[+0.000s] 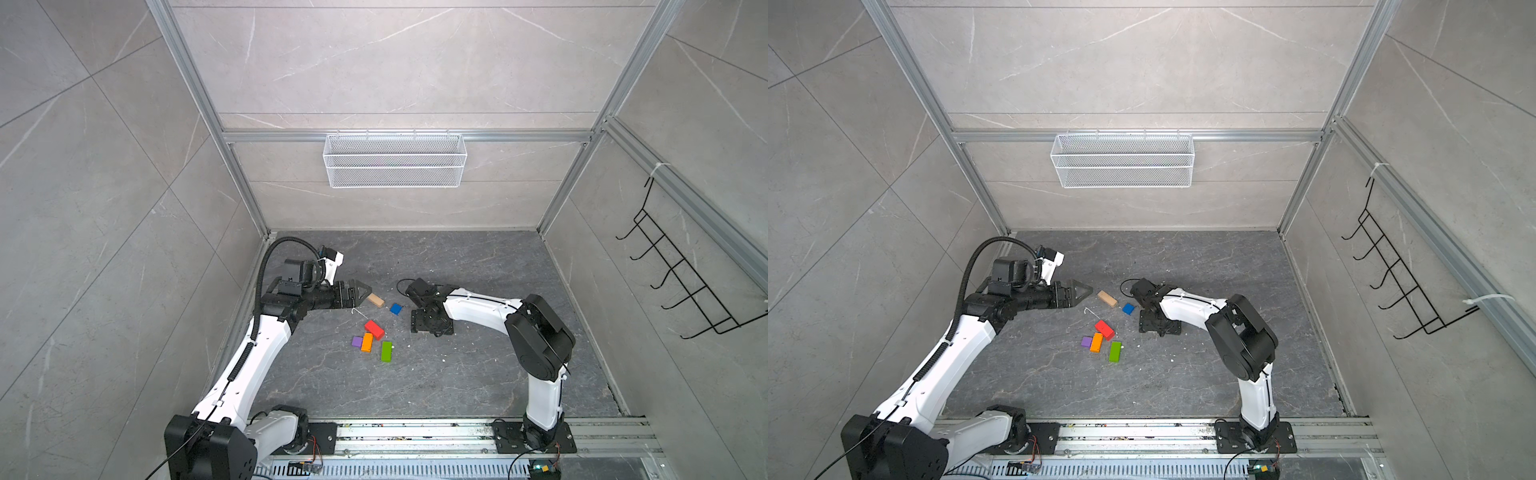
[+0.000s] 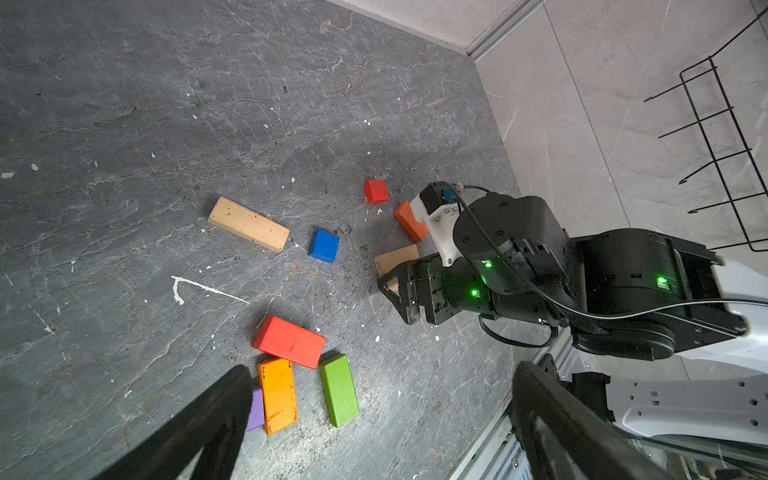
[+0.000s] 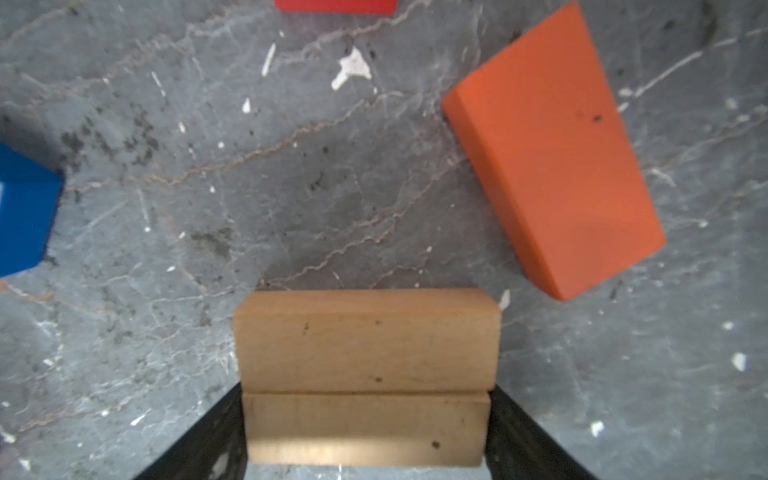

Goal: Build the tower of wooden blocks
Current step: 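Lower the wood bar beside the other bar and open the right gripper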

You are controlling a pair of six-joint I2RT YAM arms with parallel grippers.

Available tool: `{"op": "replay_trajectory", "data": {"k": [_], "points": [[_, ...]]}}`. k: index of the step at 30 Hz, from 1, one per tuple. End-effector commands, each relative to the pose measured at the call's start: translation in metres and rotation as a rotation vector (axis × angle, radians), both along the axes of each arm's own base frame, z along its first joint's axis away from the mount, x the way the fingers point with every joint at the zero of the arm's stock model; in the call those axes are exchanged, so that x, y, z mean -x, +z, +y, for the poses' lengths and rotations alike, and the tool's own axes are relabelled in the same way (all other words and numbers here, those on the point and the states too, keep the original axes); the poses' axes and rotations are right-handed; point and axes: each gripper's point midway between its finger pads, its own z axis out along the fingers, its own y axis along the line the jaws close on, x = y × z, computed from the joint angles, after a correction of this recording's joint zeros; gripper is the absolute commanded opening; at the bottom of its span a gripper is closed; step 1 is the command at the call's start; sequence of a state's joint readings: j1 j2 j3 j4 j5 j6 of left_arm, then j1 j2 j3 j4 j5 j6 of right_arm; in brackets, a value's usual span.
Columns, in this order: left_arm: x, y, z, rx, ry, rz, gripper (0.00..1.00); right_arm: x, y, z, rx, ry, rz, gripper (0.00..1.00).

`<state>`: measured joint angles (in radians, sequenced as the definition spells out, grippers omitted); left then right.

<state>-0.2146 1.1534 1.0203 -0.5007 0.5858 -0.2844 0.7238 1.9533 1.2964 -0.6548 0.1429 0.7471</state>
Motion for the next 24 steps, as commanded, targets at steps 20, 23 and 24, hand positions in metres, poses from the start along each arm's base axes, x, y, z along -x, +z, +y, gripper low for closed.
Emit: {"op": "replay_trajectory", "data": {"k": [20,23,24], "points": [[0.0039,0.0067,-0.0032,0.015,-0.021,-0.017,1.0,-0.0023,-0.0069,-0.0068,0.054,0.036,0.027,0.75],[0.0038,0.007,-0.0032,0.014,-0.02,-0.019,1.0,-0.002,-0.008,-0.006,0.055,0.043,0.034,0.75],[0.004,0.0069,-0.0033,0.014,-0.021,-0.019,1.0,-0.002,-0.0083,-0.0053,0.052,0.044,0.035,0.76]]}}
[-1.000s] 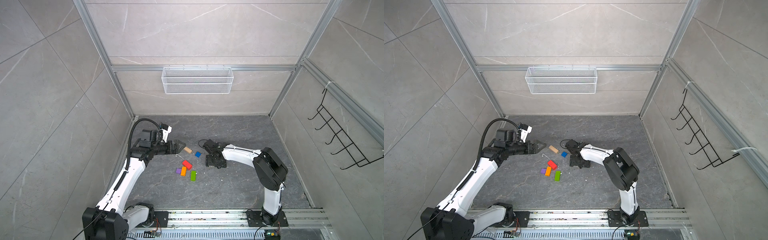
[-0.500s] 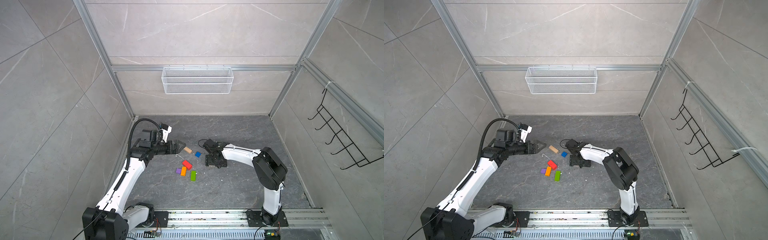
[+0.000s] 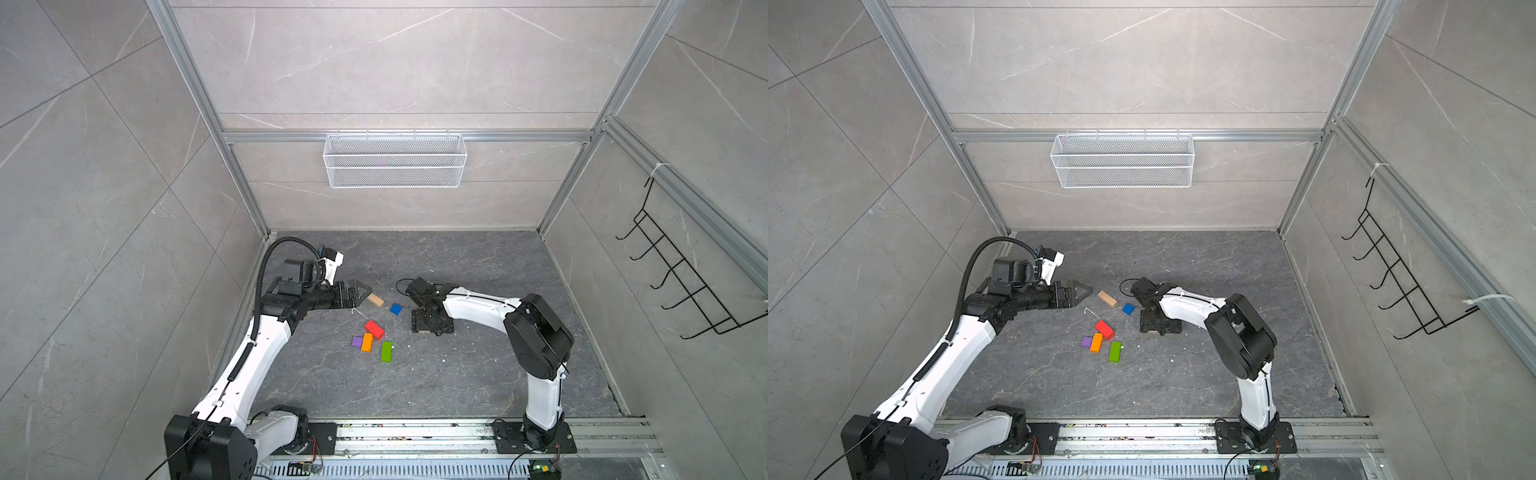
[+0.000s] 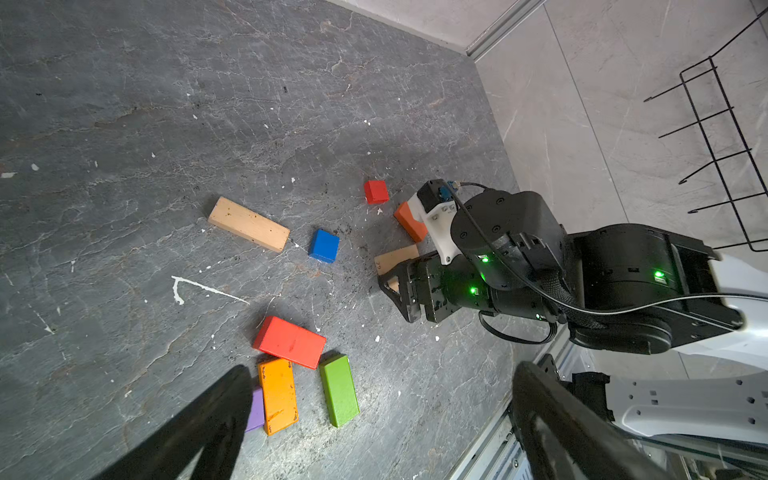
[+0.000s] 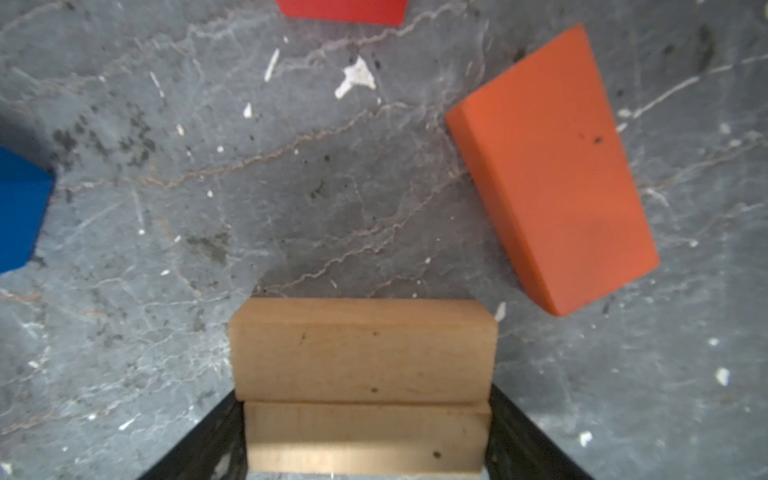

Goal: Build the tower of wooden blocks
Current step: 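Lower the wood bar beside the other bar and open the right gripper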

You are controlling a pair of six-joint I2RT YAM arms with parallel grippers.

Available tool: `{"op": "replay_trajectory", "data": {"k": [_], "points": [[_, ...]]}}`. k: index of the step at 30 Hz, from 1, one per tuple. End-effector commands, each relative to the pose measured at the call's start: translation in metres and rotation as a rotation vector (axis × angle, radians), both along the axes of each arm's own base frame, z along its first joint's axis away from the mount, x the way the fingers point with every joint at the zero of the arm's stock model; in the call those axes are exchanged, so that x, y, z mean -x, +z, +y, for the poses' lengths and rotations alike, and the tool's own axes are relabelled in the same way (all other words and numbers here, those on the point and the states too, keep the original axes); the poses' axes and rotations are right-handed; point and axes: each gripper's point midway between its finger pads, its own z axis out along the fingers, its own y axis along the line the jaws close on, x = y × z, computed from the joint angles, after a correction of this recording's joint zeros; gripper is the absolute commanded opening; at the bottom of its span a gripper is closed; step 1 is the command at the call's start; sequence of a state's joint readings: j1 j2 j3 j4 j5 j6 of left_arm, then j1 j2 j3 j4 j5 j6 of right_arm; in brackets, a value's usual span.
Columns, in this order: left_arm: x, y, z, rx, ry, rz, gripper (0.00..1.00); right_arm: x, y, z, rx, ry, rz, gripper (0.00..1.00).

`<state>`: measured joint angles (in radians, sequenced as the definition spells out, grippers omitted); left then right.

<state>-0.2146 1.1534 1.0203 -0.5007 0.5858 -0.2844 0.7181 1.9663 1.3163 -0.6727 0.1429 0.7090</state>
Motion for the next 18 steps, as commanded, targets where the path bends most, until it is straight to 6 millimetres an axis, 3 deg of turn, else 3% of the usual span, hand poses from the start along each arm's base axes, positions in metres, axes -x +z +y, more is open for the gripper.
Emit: {"op": "replay_trajectory", "data": {"k": [1,18], "points": [[0.004,0.0064,-0.0032,0.014,-0.02,-0.017,1.0,0.0002,-0.008,-0.0034,0.033,0.016,0.028,0.76],[0.0037,0.0067,-0.0032,0.013,-0.02,-0.018,1.0,-0.0059,-0.01,-0.0018,0.047,0.037,0.025,0.84]]}}
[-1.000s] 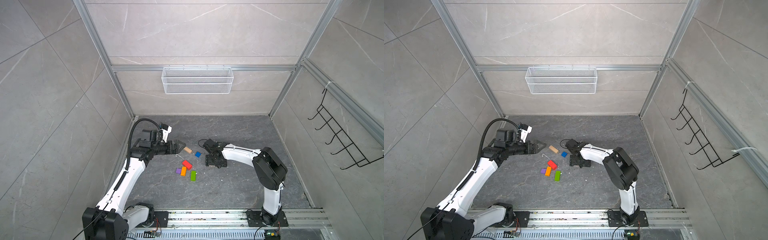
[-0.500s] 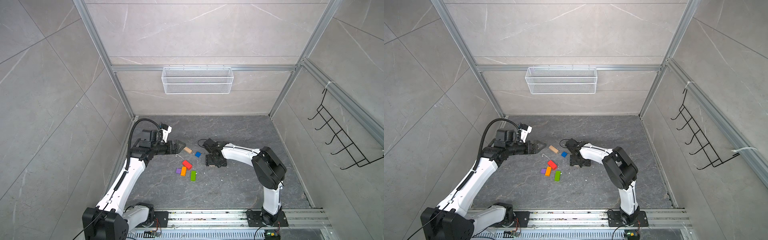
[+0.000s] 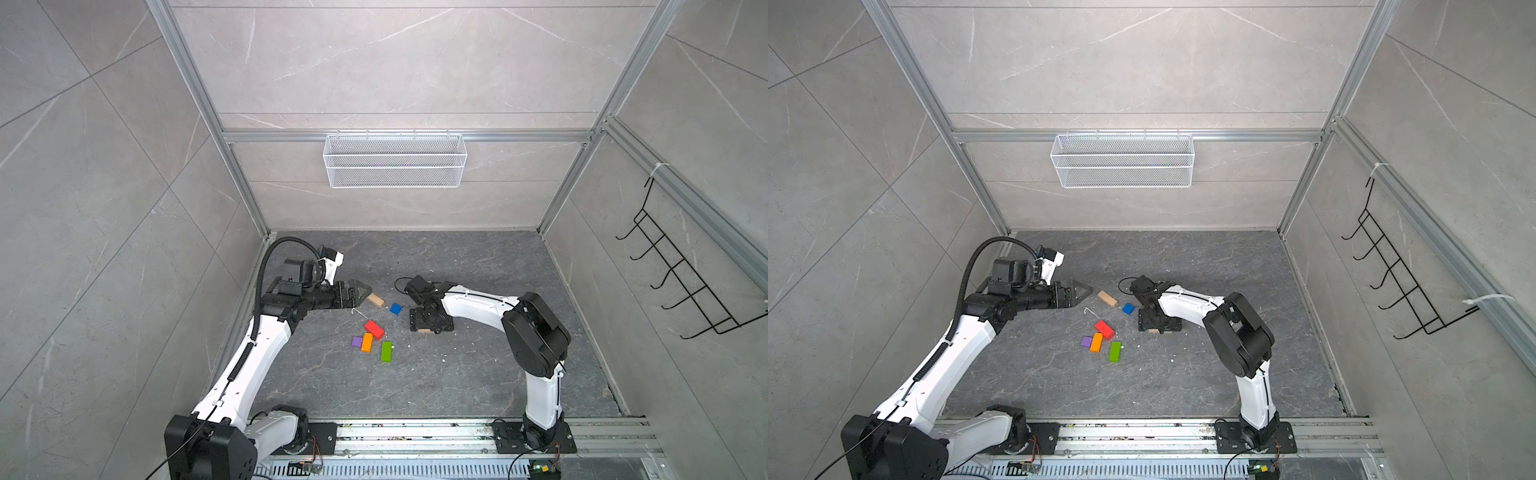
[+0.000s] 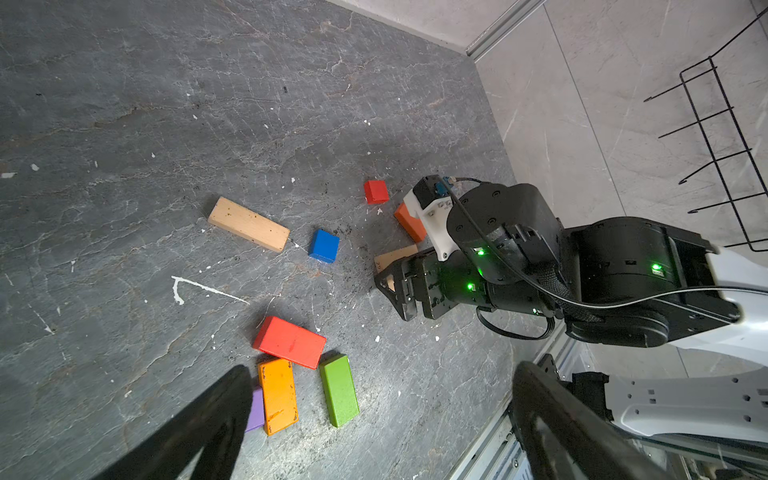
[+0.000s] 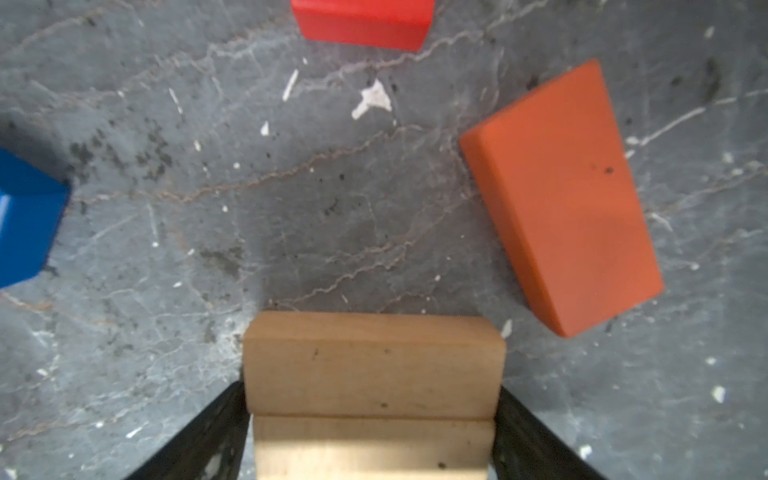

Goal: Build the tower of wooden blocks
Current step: 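Lower the wood bar beside the other bar and open the right gripper, then grasp the wood bar near the blue cube with left gripper while right lifts away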

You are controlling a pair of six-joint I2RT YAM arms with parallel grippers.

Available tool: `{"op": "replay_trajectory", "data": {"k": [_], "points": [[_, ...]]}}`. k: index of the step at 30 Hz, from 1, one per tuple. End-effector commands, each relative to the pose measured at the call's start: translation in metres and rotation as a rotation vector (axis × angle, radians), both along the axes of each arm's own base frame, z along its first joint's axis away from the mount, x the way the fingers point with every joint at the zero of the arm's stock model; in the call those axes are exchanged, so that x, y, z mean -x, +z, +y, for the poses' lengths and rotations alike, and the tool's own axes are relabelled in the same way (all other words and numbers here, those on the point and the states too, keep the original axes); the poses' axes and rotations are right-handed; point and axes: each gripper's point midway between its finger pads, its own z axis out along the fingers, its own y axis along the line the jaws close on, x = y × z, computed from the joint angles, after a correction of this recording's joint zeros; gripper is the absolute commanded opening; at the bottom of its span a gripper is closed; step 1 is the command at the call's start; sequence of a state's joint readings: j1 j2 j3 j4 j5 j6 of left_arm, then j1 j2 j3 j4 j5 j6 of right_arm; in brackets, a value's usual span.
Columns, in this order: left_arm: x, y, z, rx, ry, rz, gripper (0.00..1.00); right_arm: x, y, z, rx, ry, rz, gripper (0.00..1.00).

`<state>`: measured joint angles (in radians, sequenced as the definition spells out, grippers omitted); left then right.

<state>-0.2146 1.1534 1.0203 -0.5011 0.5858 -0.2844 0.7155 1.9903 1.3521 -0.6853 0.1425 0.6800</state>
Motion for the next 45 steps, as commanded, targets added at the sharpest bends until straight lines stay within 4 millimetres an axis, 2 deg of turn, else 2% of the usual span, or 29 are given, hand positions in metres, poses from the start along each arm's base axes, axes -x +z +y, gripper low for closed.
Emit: {"op": "replay_trajectory", "data": {"k": [1,12,19,26,30,40,45], "points": [[0.004,0.007,-0.003,0.014,-0.021,-0.018,1.0,-0.001,-0.011,-0.005,0.04,0.014,0.025,0.84],[0.004,0.006,-0.003,0.013,-0.02,-0.015,1.0,0.0,-0.016,-0.007,0.046,0.004,0.038,0.82],[0.003,0.003,-0.003,0.01,-0.018,-0.006,1.0,-0.002,-0.011,-0.008,0.044,-0.001,0.027,0.86],[-0.001,-0.004,0.0,-0.016,0.0,0.017,1.0,-0.004,0.005,-0.005,0.02,0.024,-0.003,0.96],[-0.004,-0.014,0.002,-0.037,0.013,0.056,1.0,-0.007,0.022,-0.002,-0.003,0.05,-0.034,0.99],[-0.03,-0.067,0.019,-0.224,0.171,0.284,1.0,-0.007,0.064,0.002,-0.07,0.096,-0.104,0.99],[-0.046,-0.086,0.002,-0.418,0.151,0.267,1.0,-0.001,0.079,-0.003,-0.082,0.111,-0.13,0.99]]}}
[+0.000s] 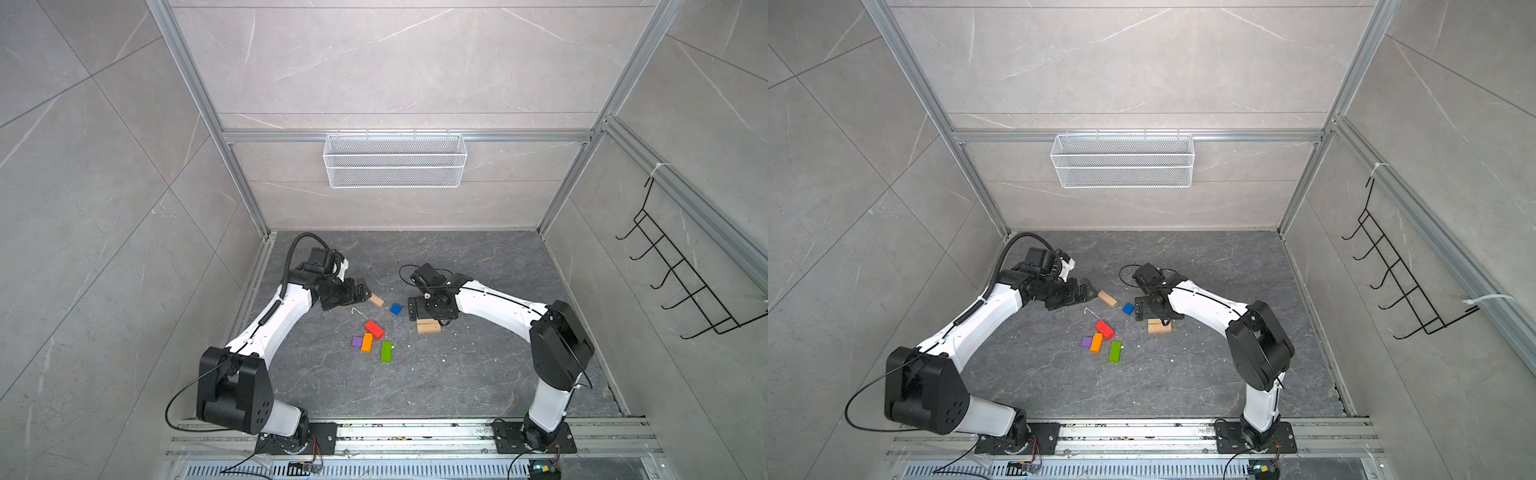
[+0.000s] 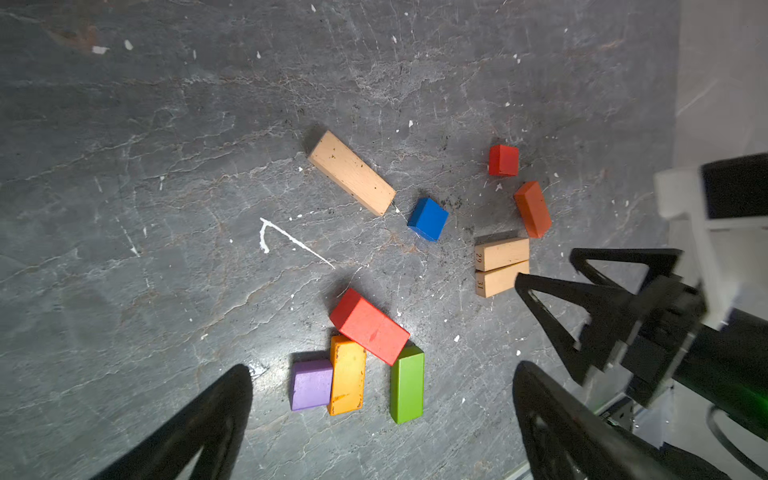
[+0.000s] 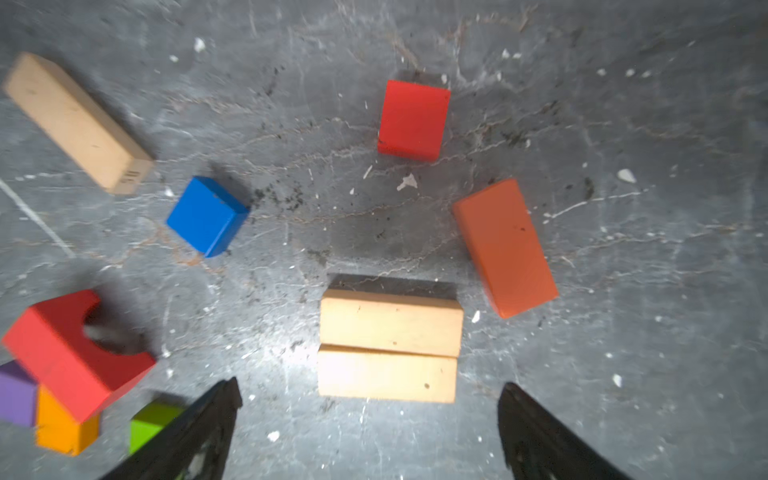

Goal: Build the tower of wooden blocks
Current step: 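Grasp the wood bar near the blue cube with left gripper while right lifts away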

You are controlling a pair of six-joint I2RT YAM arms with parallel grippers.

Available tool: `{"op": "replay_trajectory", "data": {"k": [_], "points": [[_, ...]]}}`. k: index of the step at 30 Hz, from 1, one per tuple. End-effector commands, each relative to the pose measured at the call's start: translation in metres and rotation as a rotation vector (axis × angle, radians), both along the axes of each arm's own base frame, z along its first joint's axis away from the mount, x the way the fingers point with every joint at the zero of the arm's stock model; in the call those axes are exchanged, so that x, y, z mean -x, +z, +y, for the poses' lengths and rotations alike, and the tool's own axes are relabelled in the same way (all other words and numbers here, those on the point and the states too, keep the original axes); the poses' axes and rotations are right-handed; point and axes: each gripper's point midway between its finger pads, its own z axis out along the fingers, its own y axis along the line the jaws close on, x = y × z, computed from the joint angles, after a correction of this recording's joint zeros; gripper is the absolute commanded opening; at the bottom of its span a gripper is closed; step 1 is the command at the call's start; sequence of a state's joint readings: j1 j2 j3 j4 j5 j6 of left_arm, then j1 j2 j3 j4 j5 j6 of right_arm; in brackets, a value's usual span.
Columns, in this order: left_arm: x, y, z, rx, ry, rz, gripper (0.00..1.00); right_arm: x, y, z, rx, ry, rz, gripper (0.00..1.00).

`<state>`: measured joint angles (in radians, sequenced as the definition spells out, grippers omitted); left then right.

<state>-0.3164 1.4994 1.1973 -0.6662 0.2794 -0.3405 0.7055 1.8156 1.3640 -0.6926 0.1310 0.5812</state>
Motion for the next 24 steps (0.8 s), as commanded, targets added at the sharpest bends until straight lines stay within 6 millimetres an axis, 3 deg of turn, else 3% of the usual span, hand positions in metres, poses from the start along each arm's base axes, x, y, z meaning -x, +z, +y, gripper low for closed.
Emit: {"op": "replay_trajectory", "data": {"k": [1,11,17,24], "points": [[-0.011,-0.009,-0.001,-0.164,-0.022,0.01,1.0,0.011,0.012,-0.011,0.015,0.027,-0.002,0.99],[-0.048,-0.053,-0.013,-0.332,-0.265,0.07,1.0,0.03,0.037,-0.028,0.004,0.058,-0.029,0.99],[-0.062,-0.072,-0.016,-0.396,-0.397,0.042,1.0,0.036,0.033,-0.032,-0.025,0.053,-0.014,0.99],[-0.071,-0.087,-0.037,-0.371,-0.481,-0.007,1.0,0.042,0.029,-0.031,-0.039,0.059,0.008,0.99]]}}
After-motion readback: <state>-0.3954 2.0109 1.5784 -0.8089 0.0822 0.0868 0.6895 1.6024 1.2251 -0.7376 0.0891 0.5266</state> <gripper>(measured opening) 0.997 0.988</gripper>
